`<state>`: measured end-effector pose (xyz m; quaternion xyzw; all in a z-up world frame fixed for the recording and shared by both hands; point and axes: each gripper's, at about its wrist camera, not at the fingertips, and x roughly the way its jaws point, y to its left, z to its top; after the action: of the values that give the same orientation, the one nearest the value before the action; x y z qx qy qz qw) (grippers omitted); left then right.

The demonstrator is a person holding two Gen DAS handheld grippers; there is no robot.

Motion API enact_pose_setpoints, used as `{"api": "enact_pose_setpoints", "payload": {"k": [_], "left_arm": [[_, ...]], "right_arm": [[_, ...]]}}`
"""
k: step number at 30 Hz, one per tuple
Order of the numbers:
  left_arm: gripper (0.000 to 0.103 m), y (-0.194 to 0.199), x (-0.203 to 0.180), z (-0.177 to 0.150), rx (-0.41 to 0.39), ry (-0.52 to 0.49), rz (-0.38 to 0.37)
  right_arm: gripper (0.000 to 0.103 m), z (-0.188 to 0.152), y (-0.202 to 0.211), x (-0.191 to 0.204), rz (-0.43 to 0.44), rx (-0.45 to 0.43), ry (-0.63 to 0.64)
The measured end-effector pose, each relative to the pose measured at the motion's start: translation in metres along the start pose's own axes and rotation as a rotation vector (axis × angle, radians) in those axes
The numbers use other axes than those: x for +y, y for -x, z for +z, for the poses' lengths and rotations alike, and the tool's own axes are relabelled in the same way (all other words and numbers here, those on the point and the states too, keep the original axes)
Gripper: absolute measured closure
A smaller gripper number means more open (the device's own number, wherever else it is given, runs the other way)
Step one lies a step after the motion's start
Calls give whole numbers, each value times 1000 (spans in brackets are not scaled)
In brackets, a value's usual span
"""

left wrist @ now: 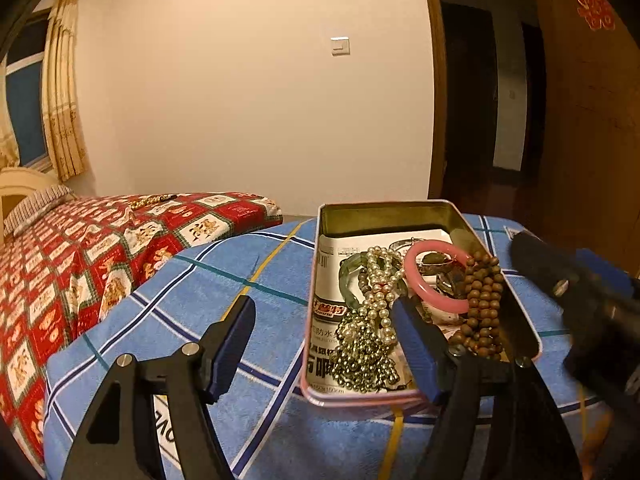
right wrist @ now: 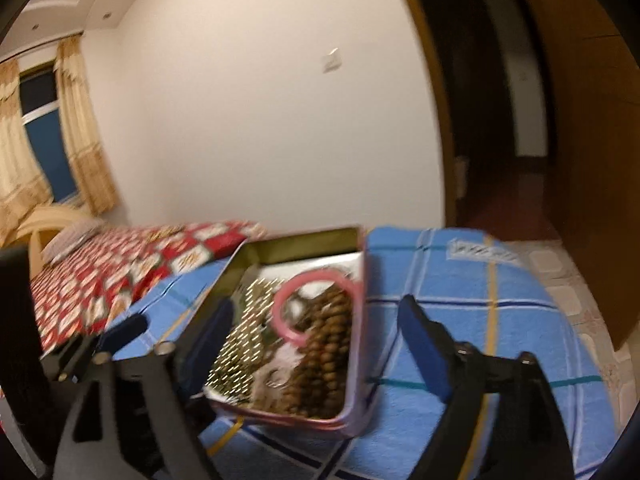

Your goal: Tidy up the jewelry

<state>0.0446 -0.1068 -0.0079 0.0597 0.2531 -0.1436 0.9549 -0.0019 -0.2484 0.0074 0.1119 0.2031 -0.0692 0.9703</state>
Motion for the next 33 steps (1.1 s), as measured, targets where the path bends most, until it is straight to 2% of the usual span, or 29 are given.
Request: {"api": "enact_pose_setpoints", "payload": {"k": [2, 7, 11, 20, 26, 33], "left_arm": [[32, 7, 4, -3, -15, 18, 0], [32, 27, 14, -11, -47, 53, 2], [32, 44, 18, -18, -79, 66, 13], [29, 75, 18, -33, -129, 40, 29], [28, 89, 18, -36, -174, 38, 62], [28, 88, 18, -36, -169, 35, 64]], "right_arm": [[7, 0, 8, -3, -52, -37, -9], [7, -3, 16, -3, -113, -78, -10], [7, -11, 32, 11, -168, -118, 73], [7, -29, 73, 32, -181, -208, 113], [0, -34, 97, 33, -188, -316, 77], [0, -34, 97, 32, -192, -336, 71]]}}
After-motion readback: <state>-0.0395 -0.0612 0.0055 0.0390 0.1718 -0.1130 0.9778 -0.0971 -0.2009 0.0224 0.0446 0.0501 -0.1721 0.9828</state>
